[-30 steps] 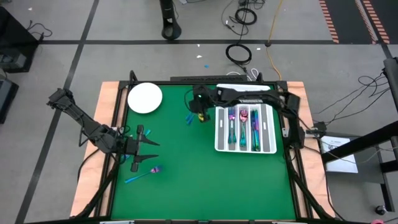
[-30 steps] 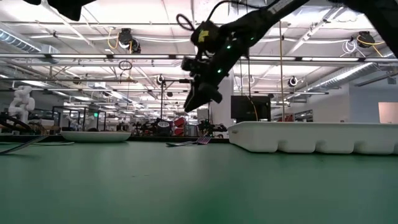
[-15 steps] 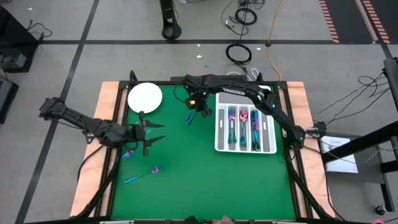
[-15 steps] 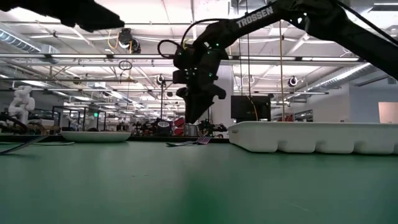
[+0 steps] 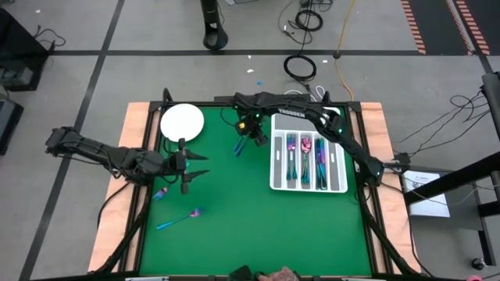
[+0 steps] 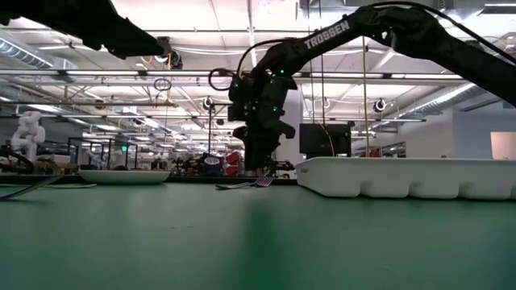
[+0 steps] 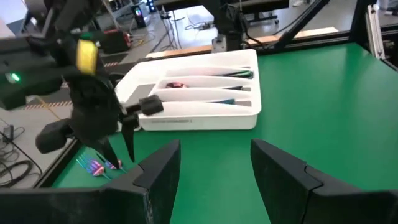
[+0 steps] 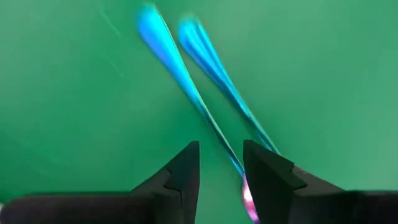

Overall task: Sort silverware
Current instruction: Put the blue fork into the white cutlery tray

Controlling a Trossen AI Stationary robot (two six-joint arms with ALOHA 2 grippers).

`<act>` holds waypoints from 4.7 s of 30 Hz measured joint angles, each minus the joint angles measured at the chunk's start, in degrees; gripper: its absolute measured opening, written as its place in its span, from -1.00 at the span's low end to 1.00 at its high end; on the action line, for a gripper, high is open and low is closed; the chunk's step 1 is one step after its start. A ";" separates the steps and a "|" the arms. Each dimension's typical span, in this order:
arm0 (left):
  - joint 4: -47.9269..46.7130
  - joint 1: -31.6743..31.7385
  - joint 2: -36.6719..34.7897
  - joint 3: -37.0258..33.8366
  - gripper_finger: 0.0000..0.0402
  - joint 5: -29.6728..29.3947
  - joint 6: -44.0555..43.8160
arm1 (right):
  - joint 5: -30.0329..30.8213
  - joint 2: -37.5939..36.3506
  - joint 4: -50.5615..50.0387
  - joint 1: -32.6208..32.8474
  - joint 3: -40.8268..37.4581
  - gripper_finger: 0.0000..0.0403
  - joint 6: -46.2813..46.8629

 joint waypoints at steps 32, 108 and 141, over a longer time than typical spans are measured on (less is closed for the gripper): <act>1.00 0.81 -0.01 -0.04 -0.01 1.09 1.71 | 19.97 2.05 1.36 6.21 -0.02 -0.43 -12.61; 3.13 4.14 -0.02 0.55 -0.01 9.39 1.45 | 26.82 -2.80 28.07 8.66 -19.10 -0.44 121.82; 2.90 -0.49 -0.11 0.55 -0.01 9.53 -0.18 | 35.33 -3.96 13.25 11.13 -12.48 -0.43 124.44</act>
